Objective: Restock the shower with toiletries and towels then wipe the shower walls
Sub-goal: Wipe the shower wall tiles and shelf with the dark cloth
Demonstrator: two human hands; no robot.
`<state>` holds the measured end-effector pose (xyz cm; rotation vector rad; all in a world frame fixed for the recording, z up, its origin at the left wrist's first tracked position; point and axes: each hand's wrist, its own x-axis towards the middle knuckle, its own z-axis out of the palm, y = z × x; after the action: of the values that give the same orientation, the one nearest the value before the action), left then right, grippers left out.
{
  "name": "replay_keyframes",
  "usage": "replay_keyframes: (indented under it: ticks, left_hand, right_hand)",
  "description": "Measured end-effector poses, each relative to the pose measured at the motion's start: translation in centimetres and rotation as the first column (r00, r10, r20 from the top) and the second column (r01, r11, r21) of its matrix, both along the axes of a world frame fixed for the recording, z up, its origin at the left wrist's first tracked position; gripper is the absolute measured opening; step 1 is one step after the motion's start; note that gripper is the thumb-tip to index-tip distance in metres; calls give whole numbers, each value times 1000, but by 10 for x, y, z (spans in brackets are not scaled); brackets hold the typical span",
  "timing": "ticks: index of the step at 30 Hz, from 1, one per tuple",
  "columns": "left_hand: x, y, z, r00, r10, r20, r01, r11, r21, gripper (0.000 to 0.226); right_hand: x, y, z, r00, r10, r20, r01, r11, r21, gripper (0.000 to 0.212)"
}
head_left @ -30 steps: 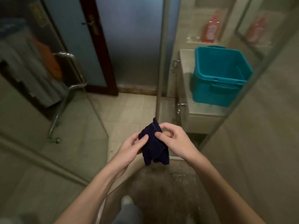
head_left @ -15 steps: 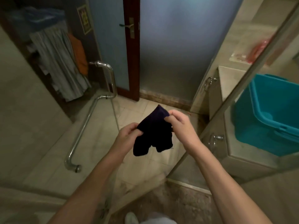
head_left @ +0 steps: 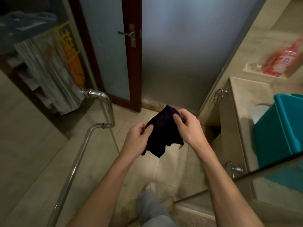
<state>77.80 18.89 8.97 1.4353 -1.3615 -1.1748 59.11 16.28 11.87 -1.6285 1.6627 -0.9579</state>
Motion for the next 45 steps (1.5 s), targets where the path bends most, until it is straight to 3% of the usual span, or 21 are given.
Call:
replay_keyframes:
  ticks: [4, 8, 13, 17, 23, 28, 31, 35, 37, 40, 42, 45]
  left_hand:
    - [-14, -83, -10, 998, -58, -23, 61, 987, 152, 34]
    - [-45, -176, -18, 994, -96, -61, 106, 975, 194, 34]
    - [-111, -263, -8, 981, -192, -14, 192, 973, 129, 28]
    - [-173, -314, 4, 926, -377, 4, 375, 921, 108, 28]
    - [-279, -367, 11, 717, -692, 84, 685, 722, 93, 21]
    - [-357, -406, -15, 610, -793, 17, 779, 603, 174, 26]
    - [-404, -440, -26, 539, -841, -52, 823, 512, 248, 28]
    - [-473, -496, -33, 416, -906, -76, 873, 374, 313, 21]
    - [-498, -526, -39, 264, -963, -61, 917, 231, 324, 13]
    - [-538, -572, -46, 64, -998, 4, 927, 60, 371, 29]
    - [-555, -590, -48, 33, -997, 65, 936, 53, 347, 23]
    - [-596, -611, -50, -6, -995, 103, 934, 31, 356, 18]
  right_hand:
    - [-14, -83, -18, 991, -70, 112, 64, 996, 54, 29]
    - [-38, -161, -19, 956, -132, 262, 129, 991, 28, 31]
    - [-92, -219, -3, 957, -191, 217, 183, 981, 57, 39]
    - [-156, -229, 8, 931, -307, 198, 307, 951, 33, 34]
    - [-245, -217, 10, 805, -521, 283, 535, 844, 31, 34]
    - [-306, -225, -5, 724, -573, 383, 542, 817, 197, 38]
    - [-346, -246, -16, 679, -625, 386, 586, 777, 227, 28]
    - [-400, -295, -23, 690, -654, 311, 629, 754, 191, 19]
    - [-430, -320, -23, 689, -679, 252, 658, 733, 174, 19]
    - [-476, -350, -17, 698, -707, 113, 695, 707, 131, 14]
    - [-494, -361, -15, 698, -713, 61, 704, 700, 122, 11]
    - [-529, -373, -25, 626, -779, 40, 767, 624, 146, 11]
